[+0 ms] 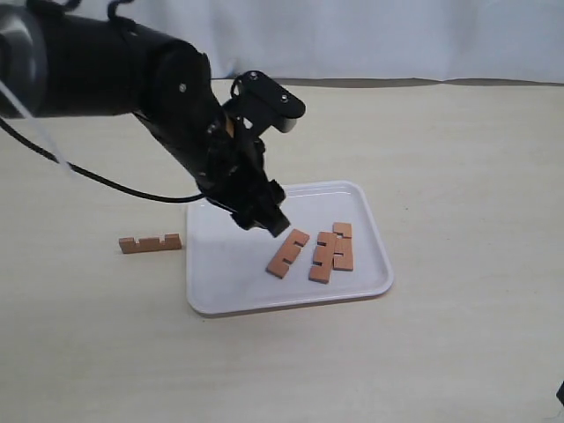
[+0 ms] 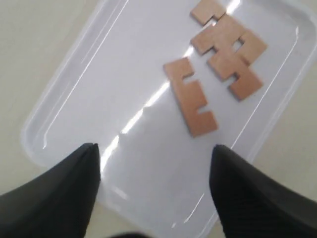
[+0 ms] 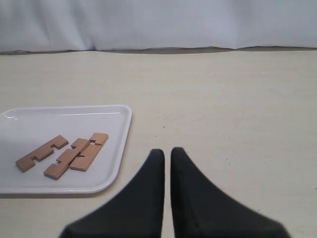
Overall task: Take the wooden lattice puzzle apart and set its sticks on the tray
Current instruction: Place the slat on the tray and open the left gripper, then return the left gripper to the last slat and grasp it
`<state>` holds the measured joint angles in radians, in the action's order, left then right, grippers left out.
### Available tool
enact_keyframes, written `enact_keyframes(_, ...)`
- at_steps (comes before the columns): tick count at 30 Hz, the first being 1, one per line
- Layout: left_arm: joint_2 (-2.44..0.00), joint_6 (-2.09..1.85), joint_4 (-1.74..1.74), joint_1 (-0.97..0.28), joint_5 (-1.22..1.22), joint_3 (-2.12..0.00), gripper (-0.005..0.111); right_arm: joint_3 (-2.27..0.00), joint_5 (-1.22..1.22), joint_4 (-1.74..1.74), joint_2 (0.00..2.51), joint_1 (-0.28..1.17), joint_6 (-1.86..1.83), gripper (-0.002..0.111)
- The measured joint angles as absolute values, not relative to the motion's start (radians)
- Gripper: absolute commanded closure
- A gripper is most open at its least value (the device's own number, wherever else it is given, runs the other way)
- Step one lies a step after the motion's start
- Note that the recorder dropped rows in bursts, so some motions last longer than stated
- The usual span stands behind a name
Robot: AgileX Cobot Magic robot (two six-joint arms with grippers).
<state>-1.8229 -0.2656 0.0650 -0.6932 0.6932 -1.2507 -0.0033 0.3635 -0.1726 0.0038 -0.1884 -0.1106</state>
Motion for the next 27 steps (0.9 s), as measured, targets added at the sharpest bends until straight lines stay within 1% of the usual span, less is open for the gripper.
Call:
enact_keyframes(5,-1.785,-0.268,-0.019,-0.612,0.906,-1.251,0.046,-0.003,0.363,-0.173,0.004,-0.188,-0.111,0.104)
enact_keyframes(8,-1.785,-0.277,-0.047,-0.542,0.961,-1.242,0.047,-0.003,0.363,-0.173,0.004,-0.188,-0.111,0.104)
enact_keyframes(9,-1.785,-0.281,-0.049,-0.523,0.962,-1.236,0.048,-0.003,0.363,-0.173,0.004,-0.188,-0.111,0.104)
enact_keyframes(10,-1.785,-0.286,-0.051,-0.507,0.962,-1.228,0.053,-0.003,0.363,-0.173,0.004,-0.188,-0.111,0.104)
enact_keyframes(11,-1.785,-0.305,-0.055,-0.469,0.946,-1.199,0.055,-0.003,0.363,-0.173,0.004,-0.188,-0.111,0.104)
enact_keyframes(13,-1.785,-0.336,-0.058,-0.450,0.922,-1.163,0.060,-0.003,0.363,-0.173,0.004,-0.188,-0.111,0.104)
enact_keyframes(14,-1.785,-0.355,-0.058,-0.445,0.905,-1.148,0.060,-0.003,0.363,-0.173,0.004,-0.188,-0.111,0.104)
enact_keyframes(17,-1.785,-0.417,-0.058,-0.445,0.815,-1.082,0.061,-0.003,0.363,-0.173,0.004,-0.188,-0.111,0.104)
enact_keyframes(22,-1.788,-0.431,-0.042,-0.445,0.691,-1.041,0.061,-0.003,0.363,-0.173,0.004,-0.188,-0.111,0.104)
enact_keyframes(27,-1.887,-0.434,-0.035,-0.445,0.665,-1.039,0.061,-0.003,0.363,-0.173,0.004,-0.188,-0.111,0.104)
